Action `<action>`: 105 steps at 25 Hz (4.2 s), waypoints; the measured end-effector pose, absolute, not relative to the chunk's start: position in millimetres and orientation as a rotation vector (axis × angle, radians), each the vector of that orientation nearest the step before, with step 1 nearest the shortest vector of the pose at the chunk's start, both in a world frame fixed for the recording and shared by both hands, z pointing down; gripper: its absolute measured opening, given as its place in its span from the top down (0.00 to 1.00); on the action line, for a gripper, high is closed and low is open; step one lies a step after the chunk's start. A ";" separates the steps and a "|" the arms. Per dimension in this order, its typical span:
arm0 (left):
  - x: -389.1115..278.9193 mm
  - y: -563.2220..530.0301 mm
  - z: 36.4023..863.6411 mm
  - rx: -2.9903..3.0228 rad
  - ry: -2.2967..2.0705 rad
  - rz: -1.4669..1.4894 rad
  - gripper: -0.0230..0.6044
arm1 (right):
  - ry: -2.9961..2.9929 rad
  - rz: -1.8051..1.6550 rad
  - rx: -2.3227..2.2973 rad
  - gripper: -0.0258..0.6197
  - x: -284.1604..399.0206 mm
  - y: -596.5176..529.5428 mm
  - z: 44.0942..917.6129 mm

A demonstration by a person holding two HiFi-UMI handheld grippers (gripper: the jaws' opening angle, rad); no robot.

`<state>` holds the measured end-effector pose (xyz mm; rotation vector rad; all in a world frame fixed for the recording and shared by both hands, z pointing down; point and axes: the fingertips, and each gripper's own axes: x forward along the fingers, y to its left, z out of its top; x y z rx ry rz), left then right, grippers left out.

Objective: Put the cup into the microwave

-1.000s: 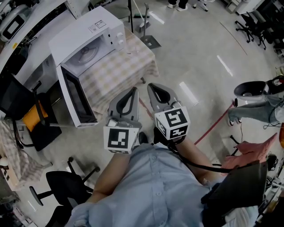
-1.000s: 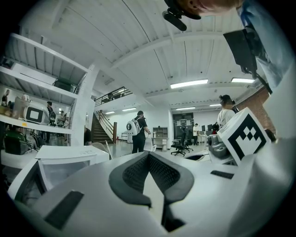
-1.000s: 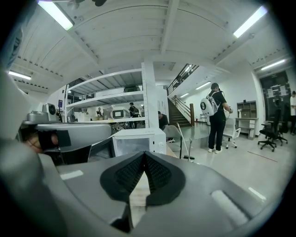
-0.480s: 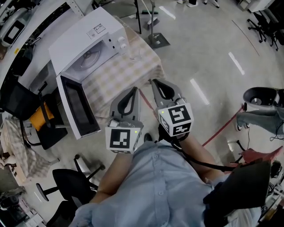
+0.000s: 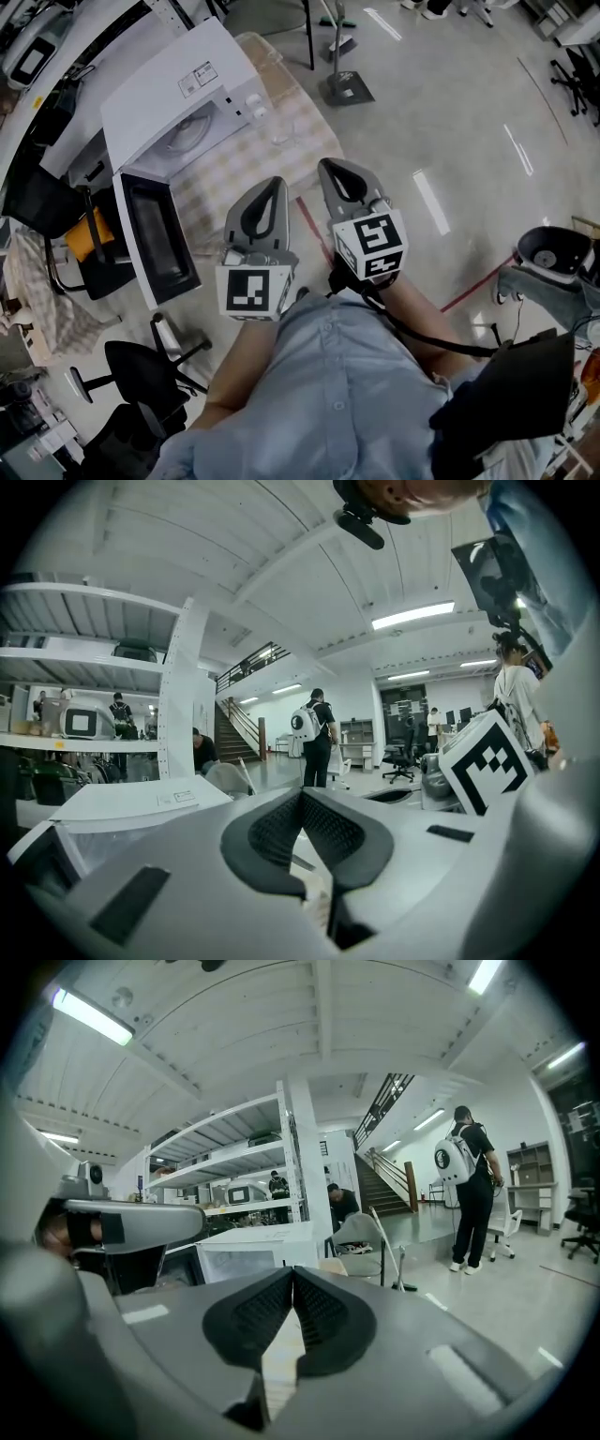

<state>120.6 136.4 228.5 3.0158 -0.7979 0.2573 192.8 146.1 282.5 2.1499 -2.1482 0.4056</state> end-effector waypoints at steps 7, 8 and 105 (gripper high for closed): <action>148.3 123.0 226.4 3.000 -0.906 0.203 0.96 | -2.219 0.387 2.056 0.95 219.2 123.2 287.3; 150.9 121.7 226.9 2.993 -0.914 0.201 0.96 | -2.224 0.385 2.046 0.95 221.9 120.9 287.7; 110.8 -35.8 336.7 2.684 -1.109 0.311 0.96 | -2.074 0.431 1.434 0.40 177.3 -53.2 503.3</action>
